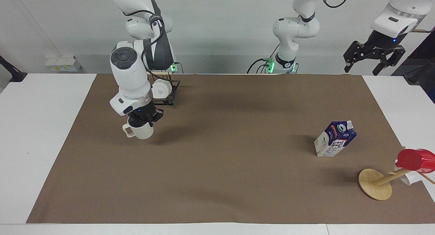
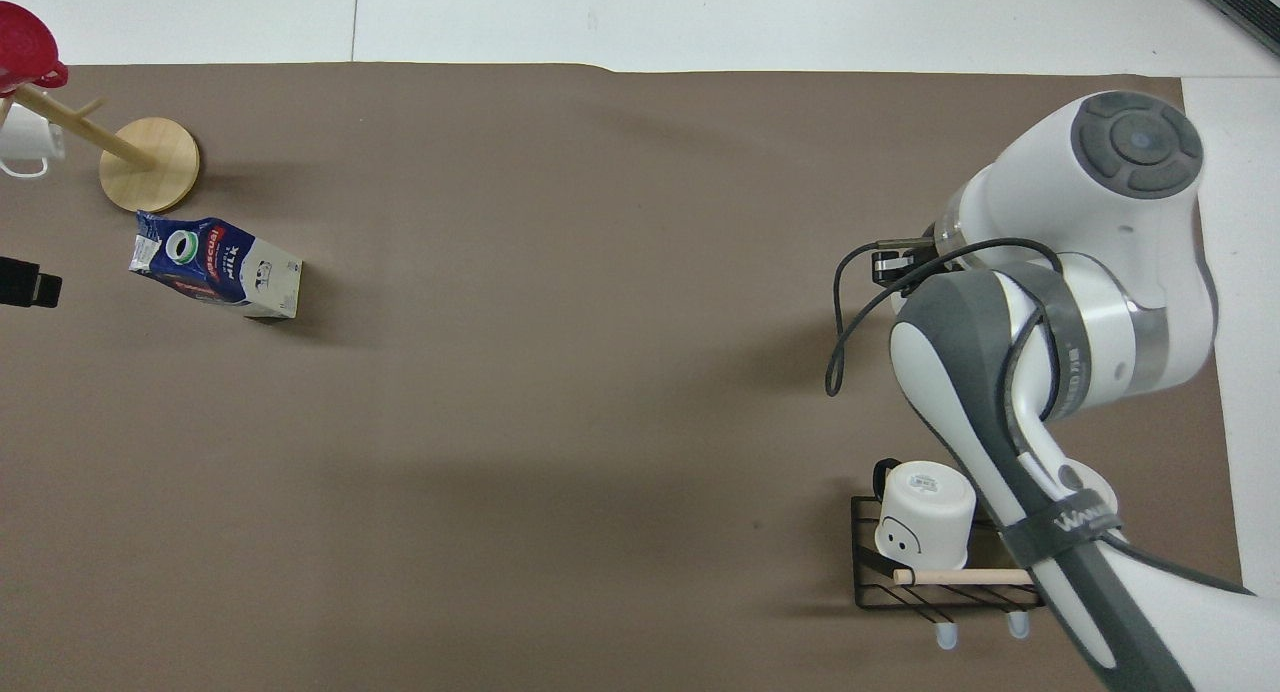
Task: Place cup and milk on table
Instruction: 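Carry the white mug with the right gripper toward the table center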
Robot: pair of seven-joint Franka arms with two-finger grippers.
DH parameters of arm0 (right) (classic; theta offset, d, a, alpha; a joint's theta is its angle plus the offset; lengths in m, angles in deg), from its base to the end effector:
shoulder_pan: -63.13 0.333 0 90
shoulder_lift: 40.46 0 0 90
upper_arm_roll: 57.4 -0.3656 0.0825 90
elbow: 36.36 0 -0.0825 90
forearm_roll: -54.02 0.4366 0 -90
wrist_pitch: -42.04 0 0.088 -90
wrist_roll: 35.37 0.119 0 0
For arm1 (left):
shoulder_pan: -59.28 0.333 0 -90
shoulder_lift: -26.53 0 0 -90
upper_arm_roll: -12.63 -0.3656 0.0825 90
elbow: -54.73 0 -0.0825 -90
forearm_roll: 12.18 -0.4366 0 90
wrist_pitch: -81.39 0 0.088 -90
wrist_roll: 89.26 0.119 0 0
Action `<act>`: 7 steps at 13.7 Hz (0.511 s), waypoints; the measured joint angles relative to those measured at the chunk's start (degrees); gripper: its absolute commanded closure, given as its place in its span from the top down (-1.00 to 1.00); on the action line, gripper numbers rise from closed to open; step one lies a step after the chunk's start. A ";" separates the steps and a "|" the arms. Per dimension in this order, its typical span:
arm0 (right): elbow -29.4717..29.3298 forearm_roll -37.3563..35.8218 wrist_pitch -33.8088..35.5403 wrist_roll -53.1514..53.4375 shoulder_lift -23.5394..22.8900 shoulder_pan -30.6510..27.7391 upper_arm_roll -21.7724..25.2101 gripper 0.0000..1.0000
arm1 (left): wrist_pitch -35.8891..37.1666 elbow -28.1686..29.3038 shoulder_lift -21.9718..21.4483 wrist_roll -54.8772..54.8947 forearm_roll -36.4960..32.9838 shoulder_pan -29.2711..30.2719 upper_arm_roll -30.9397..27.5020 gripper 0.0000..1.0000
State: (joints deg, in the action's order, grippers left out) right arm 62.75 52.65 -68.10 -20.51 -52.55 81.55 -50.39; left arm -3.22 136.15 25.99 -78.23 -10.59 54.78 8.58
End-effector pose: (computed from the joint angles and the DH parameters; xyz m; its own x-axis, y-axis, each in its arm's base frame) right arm 0.6656 0.1378 0.4727 0.9988 -0.0494 -0.0044 -0.0491 -0.9975 0.0507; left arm 0.5926 -0.0079 0.7370 0.9770 -0.2014 0.0692 -0.2029 -0.9791 0.0151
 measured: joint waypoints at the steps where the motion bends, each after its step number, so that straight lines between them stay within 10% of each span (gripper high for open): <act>1: 0.00 0.27 0.00 1.52 -0.10 1.16 -0.04 -1.00 | 0.00 0.00 0.00 0.00 0.00 0.00 0.00 1.00; 7: -4.23 2.87 -0.12 12.46 -4.11 9.39 -0.31 -1.00 | 0.00 0.01 0.00 0.00 0.00 0.00 0.00 1.00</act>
State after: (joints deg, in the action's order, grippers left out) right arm 58.52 55.52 -68.22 -8.05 -56.66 90.94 -50.69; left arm -3.22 136.16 25.99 -78.23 -10.59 54.78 8.58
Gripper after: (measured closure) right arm 0.960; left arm 0.000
